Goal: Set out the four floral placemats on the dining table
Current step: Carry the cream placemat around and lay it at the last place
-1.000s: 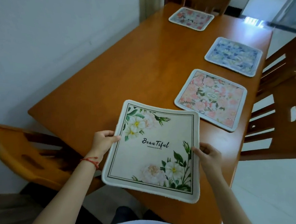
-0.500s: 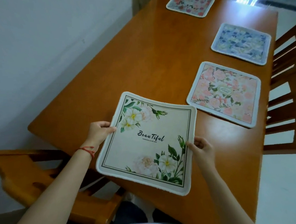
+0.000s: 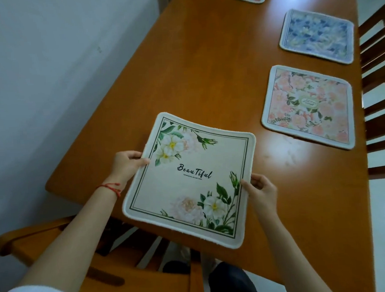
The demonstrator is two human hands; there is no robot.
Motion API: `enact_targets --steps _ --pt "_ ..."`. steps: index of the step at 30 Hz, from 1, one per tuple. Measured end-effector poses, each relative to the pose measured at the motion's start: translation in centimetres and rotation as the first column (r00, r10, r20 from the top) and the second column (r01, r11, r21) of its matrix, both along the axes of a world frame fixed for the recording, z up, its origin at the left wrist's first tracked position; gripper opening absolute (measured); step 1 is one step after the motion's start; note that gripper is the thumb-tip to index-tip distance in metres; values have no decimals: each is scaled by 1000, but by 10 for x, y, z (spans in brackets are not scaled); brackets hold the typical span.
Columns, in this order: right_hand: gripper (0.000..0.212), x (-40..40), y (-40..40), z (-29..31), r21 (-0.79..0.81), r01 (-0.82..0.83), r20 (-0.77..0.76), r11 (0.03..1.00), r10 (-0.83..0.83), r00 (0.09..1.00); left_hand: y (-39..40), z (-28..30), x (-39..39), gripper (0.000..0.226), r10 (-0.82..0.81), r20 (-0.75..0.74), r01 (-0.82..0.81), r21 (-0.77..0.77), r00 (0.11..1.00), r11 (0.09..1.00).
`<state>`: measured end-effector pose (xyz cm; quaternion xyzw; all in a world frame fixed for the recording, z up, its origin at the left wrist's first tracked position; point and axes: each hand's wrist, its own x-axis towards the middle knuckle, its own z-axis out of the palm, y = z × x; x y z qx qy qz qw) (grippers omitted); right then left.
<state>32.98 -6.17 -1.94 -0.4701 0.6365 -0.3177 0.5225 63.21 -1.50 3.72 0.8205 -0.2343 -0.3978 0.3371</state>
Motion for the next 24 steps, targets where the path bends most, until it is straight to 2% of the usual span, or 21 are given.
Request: enact_targets --steps 6,12,24 --pt "20 18 -6 -4 1 -17 -3 1000 17 1000 0 -2 18 40 43 20 -43 31 999 999" --pt "20 35 -8 -1 -6 -17 35 1000 17 999 0 -4 39 38 20 66 -20 6 998 1000" --pt "24 91 13 -13 -34 84 -105 996 -87 991 -16 -35 107 40 -103 -15 104 27 995 994"
